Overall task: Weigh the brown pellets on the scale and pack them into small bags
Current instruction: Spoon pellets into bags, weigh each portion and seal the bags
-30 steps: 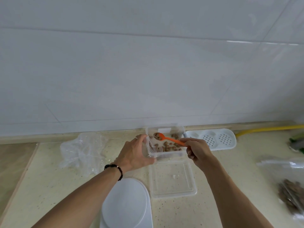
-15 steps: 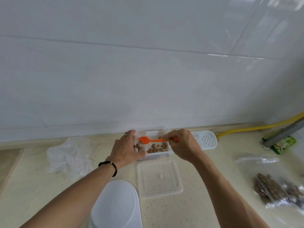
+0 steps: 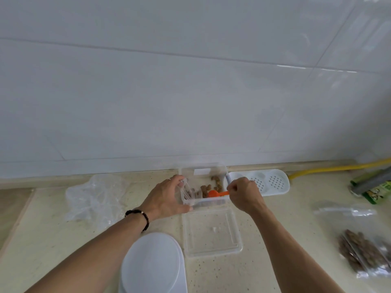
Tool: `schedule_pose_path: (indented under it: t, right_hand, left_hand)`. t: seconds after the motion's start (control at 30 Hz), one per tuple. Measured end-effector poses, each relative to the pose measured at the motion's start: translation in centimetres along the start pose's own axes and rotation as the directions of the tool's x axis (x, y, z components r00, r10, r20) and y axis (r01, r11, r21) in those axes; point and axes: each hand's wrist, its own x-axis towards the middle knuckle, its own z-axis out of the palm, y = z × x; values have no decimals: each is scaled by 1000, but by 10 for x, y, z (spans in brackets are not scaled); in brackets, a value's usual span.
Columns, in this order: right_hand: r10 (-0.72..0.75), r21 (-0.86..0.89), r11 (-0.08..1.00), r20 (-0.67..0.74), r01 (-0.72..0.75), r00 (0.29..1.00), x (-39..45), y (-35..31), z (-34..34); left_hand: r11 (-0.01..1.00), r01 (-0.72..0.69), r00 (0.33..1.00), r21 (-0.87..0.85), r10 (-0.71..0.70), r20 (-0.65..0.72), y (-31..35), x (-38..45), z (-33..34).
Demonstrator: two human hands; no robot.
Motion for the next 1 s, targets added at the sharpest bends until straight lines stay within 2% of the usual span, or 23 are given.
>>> schedule_pose_path:
  t: [0.17, 0.3, 0.5, 0.63, 0.83, 1.0]
  right_hand:
    - [33, 267, 961, 154, -73, 988, 6, -11, 14]
    - [109, 504, 832, 259, -231, 960, 4, -18, 22]
    - [225, 725, 596, 264, -347, 938, -1, -9, 17]
    - [299, 792, 507, 208, -340, 931, -5, -2, 6]
    - [302, 828, 497, 115, -259, 946, -14, 5, -24]
    - [209, 795, 592, 9, -134, 978, -28, -5, -47]
  left_hand:
    - [1000, 3, 1000, -30, -3, -24, -1, 0, 2]
    - [999, -6, 999, -35, 5, -36, -1, -1, 2]
    - [999, 0, 999, -34, -2, -53, 0, -1, 4]
    - [999, 5, 998, -38, -7, -62, 2, -2, 5]
    - [997, 56, 994, -48, -61, -89, 7, 0, 0]
    - [994, 104, 982, -15, -105, -156, 18, 6, -3]
